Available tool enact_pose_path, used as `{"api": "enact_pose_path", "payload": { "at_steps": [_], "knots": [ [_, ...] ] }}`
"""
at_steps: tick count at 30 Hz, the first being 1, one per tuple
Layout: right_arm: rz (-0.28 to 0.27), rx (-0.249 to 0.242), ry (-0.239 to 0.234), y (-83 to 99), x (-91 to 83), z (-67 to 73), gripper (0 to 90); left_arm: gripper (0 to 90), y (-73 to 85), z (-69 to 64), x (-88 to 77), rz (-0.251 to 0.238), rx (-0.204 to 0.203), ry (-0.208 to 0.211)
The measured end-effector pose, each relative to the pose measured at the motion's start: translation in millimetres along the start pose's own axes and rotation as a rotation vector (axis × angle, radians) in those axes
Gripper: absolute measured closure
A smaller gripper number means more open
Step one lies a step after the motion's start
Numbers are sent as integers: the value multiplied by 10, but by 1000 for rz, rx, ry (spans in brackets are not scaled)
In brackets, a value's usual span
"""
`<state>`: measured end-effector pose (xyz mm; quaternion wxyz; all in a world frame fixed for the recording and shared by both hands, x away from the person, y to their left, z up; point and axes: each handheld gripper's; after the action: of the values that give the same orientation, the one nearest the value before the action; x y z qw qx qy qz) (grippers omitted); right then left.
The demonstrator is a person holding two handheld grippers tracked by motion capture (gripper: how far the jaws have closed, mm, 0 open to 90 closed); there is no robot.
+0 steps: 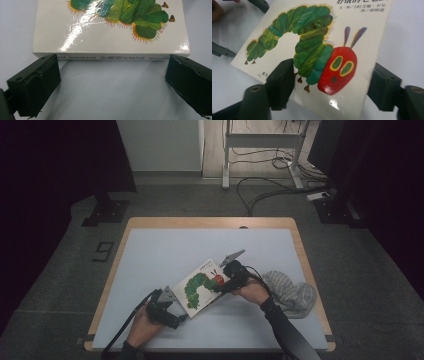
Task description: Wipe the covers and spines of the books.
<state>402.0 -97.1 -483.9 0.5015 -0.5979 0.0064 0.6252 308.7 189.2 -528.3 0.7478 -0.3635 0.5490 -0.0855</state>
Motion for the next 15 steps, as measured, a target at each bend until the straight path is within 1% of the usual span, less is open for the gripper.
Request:
{"api": "enact_pose_path", "payload": {
  "at_steps": [4, 6, 7, 10, 15],
  "knots": [
    [6, -19, 9, 10, -43, 16, 338, 0, 11, 1, -24, 9, -7, 3],
    [12, -30, 18, 22, -54, 21, 358, 0, 10, 9, -33, 12, -18, 4],
    [13, -31, 14, 31, -59, 20, 366, 0, 10, 14, -36, 7, -30, 9],
    [12, -32, 15, 71, -76, 22, 386, 0, 5, 26, -54, -18, -48, 35],
    [12, -48, 21, 150, -104, 45, 414, 0, -6, 49, -88, -44, -73, 45]
  ]
}}
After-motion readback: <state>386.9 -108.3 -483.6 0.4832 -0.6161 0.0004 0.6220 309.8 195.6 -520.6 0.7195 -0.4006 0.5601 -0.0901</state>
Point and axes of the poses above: each handheld gripper's, and its own axes: x roughly forward along the jaws, y roughly out of its underside, z roughly to its left, and after that the axes turned 12 degrees about x, right-handed
